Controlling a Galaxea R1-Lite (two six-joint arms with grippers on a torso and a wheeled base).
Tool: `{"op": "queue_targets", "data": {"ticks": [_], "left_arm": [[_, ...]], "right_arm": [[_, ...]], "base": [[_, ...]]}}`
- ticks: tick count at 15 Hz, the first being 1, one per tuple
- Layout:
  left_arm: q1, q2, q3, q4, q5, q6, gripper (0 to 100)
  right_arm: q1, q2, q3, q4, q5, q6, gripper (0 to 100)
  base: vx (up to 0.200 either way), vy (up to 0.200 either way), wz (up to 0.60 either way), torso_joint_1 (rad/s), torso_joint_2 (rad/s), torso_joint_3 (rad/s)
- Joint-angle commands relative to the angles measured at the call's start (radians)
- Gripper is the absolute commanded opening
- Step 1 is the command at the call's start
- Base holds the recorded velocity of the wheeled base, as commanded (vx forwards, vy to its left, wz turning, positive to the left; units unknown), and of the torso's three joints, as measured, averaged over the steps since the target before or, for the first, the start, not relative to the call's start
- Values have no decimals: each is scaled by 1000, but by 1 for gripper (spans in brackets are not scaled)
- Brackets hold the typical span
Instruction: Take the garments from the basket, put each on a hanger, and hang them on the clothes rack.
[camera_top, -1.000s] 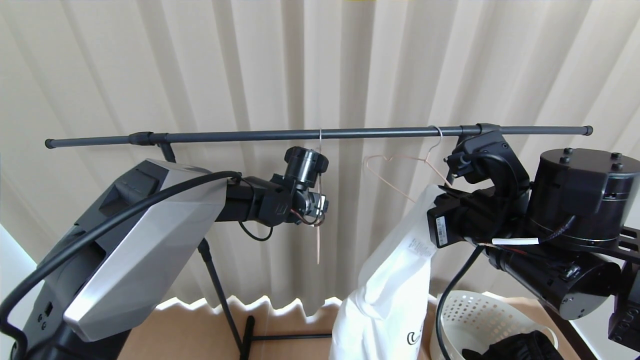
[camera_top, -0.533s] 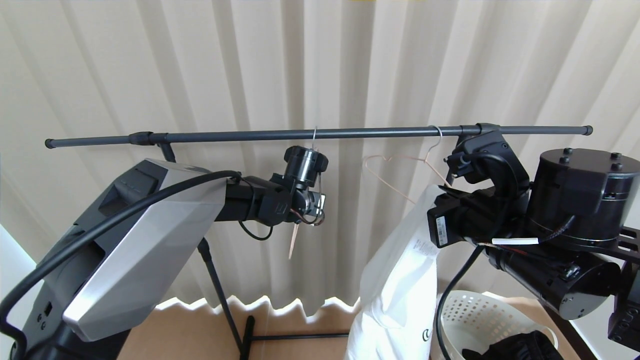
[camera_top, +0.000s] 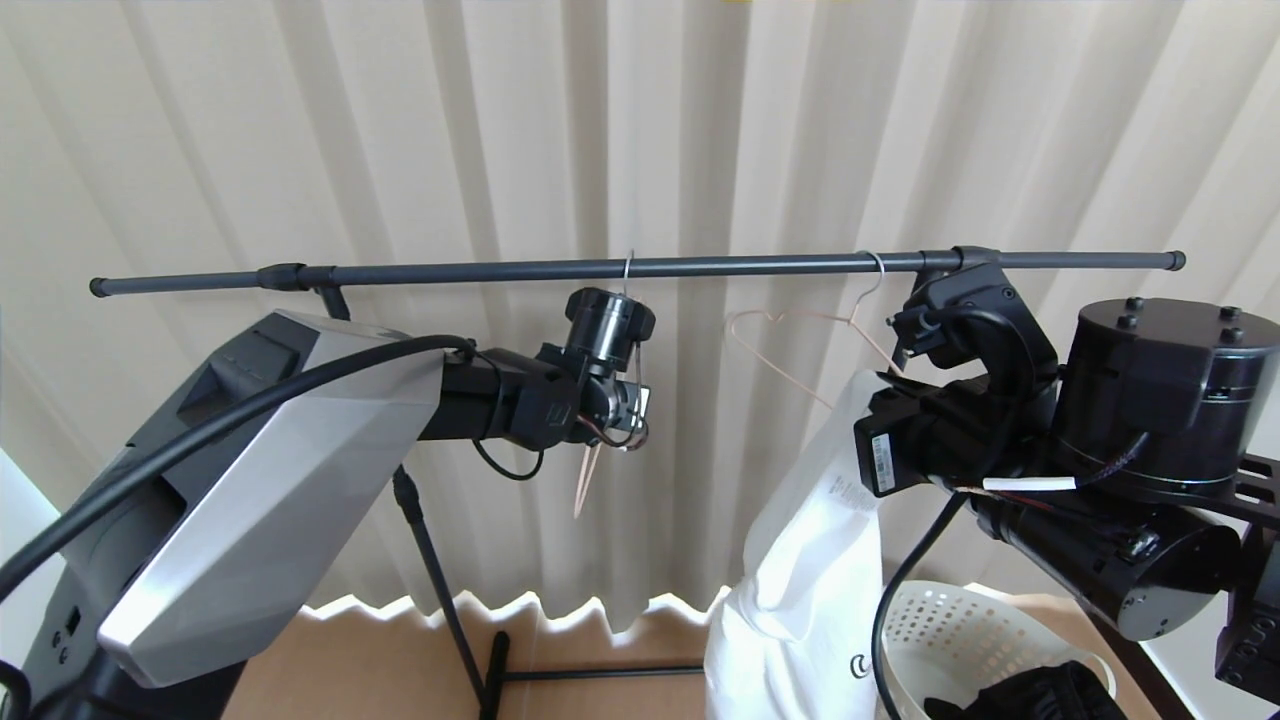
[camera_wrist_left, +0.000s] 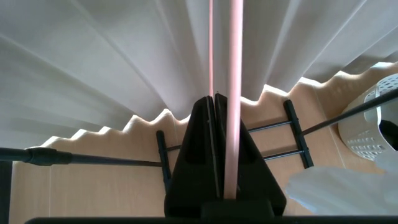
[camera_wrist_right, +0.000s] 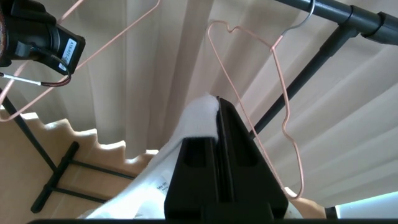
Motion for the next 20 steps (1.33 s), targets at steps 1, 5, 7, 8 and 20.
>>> {"op": "queue_targets", "data": {"ticks": [1, 5, 7, 8, 20], "left_arm": [[-4, -42, 29, -2, -1, 2, 0], [-18, -159, 163, -5, -5, 8, 0], [-30, -225, 258, -23, -6, 8, 0], [-40, -251, 305, -56, -8, 12, 0], [-27, -529, 1049, -652, -161, 213, 0]], "right_arm": [[0, 1, 0, -1, 0, -1, 0], [0, 9, -2, -1, 0, -1, 0], [0, 9, 0, -1, 0, -1, 0], [0, 9, 0, -1, 0, -1, 0], [-9, 9, -3, -1, 0, -1, 0]], "base": [[0, 0, 0, 0, 0, 0], [0, 0, 0, 0, 0, 0], [0, 0, 0, 0, 0, 0], [0, 0, 0, 0, 0, 0], [0, 0, 0, 0, 0, 0]]}}
